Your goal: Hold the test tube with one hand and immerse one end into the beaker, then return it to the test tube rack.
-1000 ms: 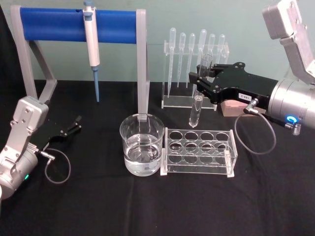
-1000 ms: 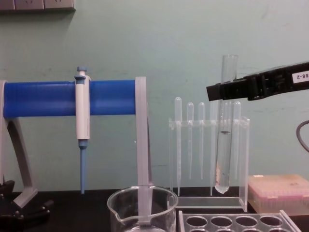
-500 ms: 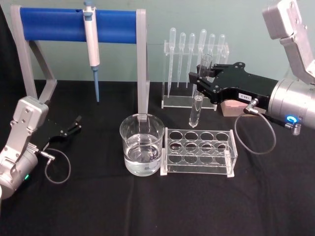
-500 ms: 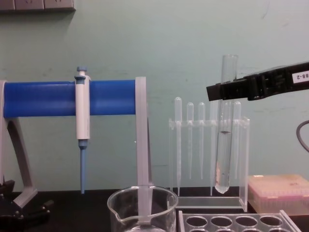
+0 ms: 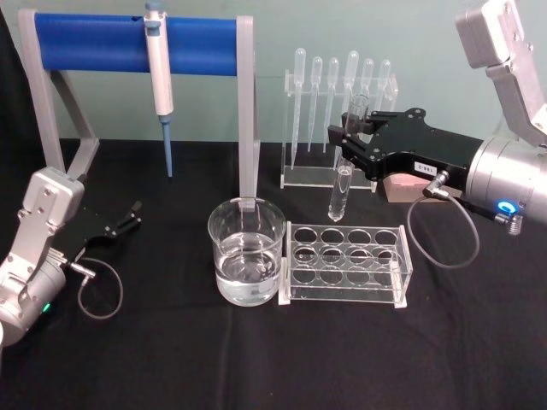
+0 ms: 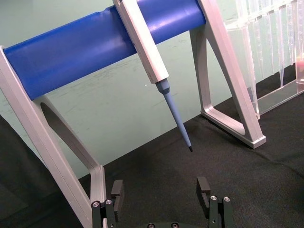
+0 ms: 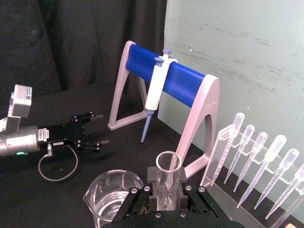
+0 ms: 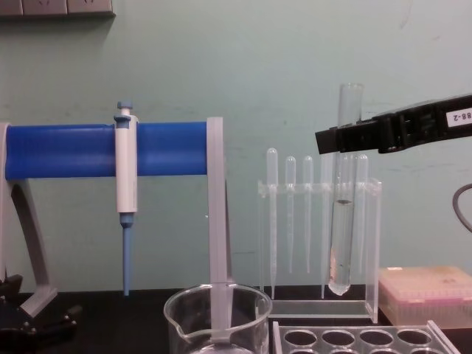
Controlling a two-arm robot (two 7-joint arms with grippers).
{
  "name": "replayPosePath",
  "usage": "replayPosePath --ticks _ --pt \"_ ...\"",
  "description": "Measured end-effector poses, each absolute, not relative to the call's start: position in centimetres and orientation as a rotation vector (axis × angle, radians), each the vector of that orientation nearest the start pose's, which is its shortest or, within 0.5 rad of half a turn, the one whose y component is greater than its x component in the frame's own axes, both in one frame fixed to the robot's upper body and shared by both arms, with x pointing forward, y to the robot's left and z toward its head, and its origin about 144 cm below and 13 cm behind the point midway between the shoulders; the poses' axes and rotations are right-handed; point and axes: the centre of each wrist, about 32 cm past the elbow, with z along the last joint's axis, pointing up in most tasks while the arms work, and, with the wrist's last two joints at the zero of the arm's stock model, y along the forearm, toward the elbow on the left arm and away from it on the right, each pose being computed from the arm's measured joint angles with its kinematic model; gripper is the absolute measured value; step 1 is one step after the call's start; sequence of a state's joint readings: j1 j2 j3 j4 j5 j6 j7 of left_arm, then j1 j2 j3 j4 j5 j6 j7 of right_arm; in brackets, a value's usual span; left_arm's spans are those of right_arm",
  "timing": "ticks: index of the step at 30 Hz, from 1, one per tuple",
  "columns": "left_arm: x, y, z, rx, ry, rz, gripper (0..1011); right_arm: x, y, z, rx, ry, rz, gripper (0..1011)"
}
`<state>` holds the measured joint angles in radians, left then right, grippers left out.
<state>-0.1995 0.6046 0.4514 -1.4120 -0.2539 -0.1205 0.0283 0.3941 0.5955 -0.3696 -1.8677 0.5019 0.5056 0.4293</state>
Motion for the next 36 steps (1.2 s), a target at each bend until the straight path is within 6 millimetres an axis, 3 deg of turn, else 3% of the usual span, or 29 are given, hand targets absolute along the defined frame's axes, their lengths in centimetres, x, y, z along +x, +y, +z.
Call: replayPosePath --ticks 29,36 --pt "48.9 31.0 114.0 0.304 -0.285 1.248 1000 49.5 -24.8 133.4 -0.233 -0.089 -0.730 225" --pt "48.9 31.0 114.0 0.305 -0.285 1.248 1000 49.2 -24.4 134.7 -0.218 -0.107 -0.705 225"
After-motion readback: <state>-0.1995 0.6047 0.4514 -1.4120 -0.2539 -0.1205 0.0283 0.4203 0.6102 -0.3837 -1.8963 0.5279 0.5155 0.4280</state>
